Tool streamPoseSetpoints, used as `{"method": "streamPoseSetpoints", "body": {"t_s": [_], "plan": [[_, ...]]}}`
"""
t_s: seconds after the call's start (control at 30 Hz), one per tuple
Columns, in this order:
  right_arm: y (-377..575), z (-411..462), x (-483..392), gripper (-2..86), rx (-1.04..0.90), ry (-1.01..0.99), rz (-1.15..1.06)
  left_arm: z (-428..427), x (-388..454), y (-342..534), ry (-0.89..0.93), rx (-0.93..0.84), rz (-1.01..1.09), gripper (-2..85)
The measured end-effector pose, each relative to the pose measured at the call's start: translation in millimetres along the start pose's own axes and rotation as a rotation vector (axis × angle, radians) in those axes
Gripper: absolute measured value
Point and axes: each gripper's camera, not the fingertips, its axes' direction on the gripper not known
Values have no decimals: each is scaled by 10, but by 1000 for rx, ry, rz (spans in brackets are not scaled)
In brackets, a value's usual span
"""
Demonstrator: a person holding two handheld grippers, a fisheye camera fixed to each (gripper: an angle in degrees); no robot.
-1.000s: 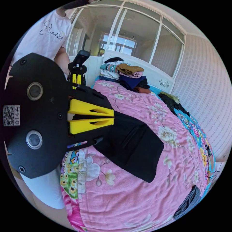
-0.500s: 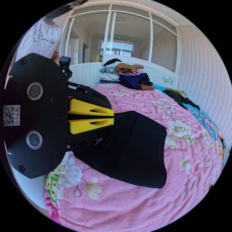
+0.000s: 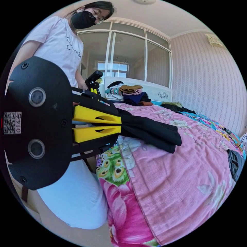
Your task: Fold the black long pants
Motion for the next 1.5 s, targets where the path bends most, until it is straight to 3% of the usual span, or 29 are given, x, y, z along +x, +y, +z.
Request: {"method": "streamPoseSetpoints", "body": {"t_s": [0.2,0.37,0.57,0.7,0.87,0.97,1.13,1.27,1.4,1.5], "plan": [[-46,226,-42,4,-48,39,-39,-310,111,-581,-7,159,55,32],[-183,799,-285,4,-149,60,-124,-100,251,-1309,7,172,1,77],[-293,1210,-478,5,-209,166,-180,691,399,-1914,-62,-155,-7,89],[-328,934,-384,5,-162,161,-186,535,347,-1886,-40,-90,-12,27],[-385,566,-197,7,-86,296,-136,263,151,-1729,-37,-23,-119,2],[-481,517,-99,18,-56,269,-108,173,25,-1587,-3,1,-175,-2],[-629,424,77,91,150,121,-45,101,-35,-1316,46,28,-236,-5],[-881,832,376,106,125,79,33,27,13,-1161,65,59,-216,-4],[-955,1064,342,65,142,126,66,-170,50,-912,86,110,-198,-4],[-942,1255,262,24,72,5,0,-376,69,-644,96,158,-172,-5]]}}
